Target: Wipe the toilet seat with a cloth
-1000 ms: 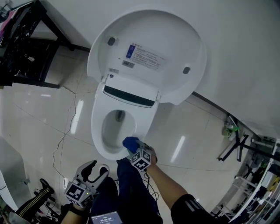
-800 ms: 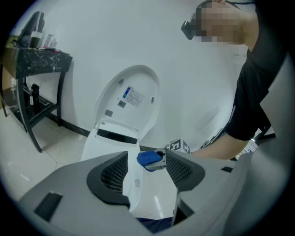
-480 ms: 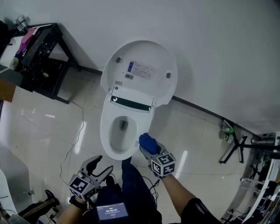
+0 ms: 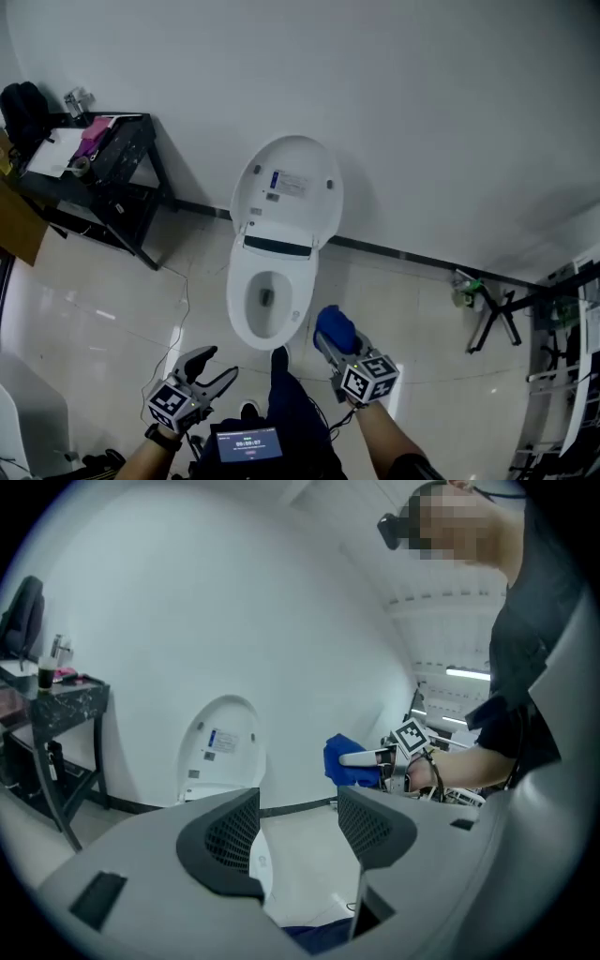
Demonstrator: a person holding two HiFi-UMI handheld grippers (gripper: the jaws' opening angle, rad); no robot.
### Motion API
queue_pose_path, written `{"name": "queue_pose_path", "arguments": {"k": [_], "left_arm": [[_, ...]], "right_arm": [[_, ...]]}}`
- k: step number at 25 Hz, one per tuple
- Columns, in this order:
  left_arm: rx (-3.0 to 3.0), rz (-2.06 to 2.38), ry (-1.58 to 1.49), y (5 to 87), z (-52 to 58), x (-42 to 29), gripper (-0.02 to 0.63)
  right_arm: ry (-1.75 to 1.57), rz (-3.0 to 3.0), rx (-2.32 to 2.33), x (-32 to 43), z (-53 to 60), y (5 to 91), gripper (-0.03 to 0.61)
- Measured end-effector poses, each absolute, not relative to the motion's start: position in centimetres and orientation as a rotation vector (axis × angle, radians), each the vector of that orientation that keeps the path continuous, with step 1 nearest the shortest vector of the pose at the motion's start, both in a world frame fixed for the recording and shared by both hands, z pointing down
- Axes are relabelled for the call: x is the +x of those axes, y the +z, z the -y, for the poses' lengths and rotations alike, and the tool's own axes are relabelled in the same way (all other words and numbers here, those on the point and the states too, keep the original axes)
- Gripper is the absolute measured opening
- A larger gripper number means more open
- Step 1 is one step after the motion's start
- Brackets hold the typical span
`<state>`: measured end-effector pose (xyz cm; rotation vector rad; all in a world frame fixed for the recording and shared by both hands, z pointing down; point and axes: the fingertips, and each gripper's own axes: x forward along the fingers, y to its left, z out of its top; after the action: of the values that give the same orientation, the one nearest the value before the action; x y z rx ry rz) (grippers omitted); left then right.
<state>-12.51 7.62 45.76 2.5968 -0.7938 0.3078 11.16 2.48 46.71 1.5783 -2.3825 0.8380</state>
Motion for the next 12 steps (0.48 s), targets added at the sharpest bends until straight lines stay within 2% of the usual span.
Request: {"name": "queue_pose_path", "arguments": {"k": [8,12], "left_arm": [[2.624,0.801,0.181,38.5,-13.8,-14.6,0.265],[2.662,0.8,0.175,38.5,-16.5,-15.2,0.265]], "right_arm": [[0.717,2.492,1.683,8.3,-12.6,36.6,0.218],[0.634,2.539,1.663,7.3,-17.1,33.9,0.215]]}}
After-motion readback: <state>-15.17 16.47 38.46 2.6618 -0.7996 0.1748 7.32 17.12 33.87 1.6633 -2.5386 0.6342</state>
